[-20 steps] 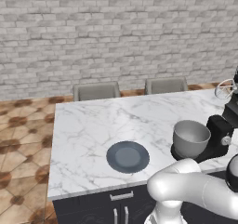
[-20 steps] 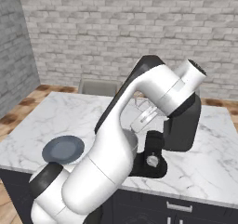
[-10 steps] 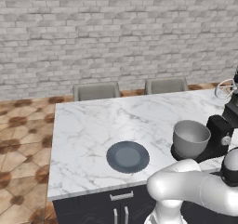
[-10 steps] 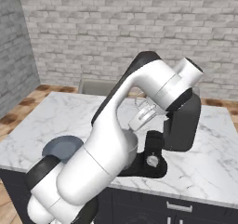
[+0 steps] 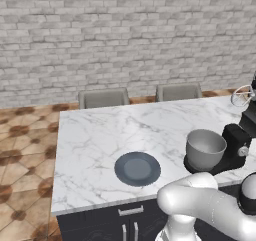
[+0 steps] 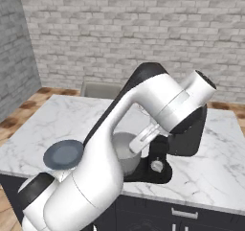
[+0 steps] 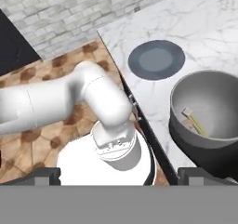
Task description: Add butter and sugar cubes to the stand mixer bowl and then turn on the stand mixer to begin making frosting.
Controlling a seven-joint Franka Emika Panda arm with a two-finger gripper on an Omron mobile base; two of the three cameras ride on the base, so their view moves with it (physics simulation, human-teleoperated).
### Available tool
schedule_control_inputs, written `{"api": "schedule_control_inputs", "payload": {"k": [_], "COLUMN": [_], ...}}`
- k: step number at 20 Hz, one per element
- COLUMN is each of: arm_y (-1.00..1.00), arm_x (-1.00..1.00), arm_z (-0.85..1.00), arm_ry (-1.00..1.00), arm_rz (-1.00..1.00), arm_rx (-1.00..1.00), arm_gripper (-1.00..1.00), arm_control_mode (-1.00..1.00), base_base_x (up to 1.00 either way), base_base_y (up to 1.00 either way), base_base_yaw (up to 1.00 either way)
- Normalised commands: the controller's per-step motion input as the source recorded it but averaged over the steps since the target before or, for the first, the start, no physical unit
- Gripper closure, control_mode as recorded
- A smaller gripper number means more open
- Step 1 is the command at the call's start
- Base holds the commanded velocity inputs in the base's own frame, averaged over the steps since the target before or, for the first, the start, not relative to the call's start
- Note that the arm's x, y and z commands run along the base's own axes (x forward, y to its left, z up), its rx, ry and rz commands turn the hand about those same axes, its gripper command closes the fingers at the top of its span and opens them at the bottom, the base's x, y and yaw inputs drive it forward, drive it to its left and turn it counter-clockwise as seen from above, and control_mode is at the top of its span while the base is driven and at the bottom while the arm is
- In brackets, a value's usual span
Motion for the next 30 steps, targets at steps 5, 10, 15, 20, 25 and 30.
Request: {"api": "schedule_control_inputs", "payload": {"k": [5, 10, 15, 20, 25, 30], "arm_y": [-0.43, -0.67, -0.68, -0.43, -0.45, -0.49], "arm_x": [0.03, 0.29, 0.05, -0.20, 0.00, 0.21], "arm_z": [0.00, 0.00, -0.03, -0.34, -0.35, -0.22], "arm_ry": [-0.01, 0.00, -0.02, -0.25, -0.34, -0.20], "arm_rz": [-0.04, 0.00, 0.00, -0.02, -0.01, 0.00], "arm_rx": [0.00, 0.00, 0.00, 0.00, 0.00, 0.04], "arm_gripper": [-1.00, -1.00, -1.00, -1.00, -1.00, -1.00], "arm_control_mode": [-1.00, -1.00, -1.00, -1.00, -1.00, -1.00], "base_base_x": [0.00, 0.00, 0.00, 0.00, 0.00, 0.00], "base_base_y": [0.00, 0.00, 0.00, 0.00, 0.00, 0.00], "base_base_yaw": [0.00, 0.00, 0.00, 0.00, 0.00, 0.00]}}
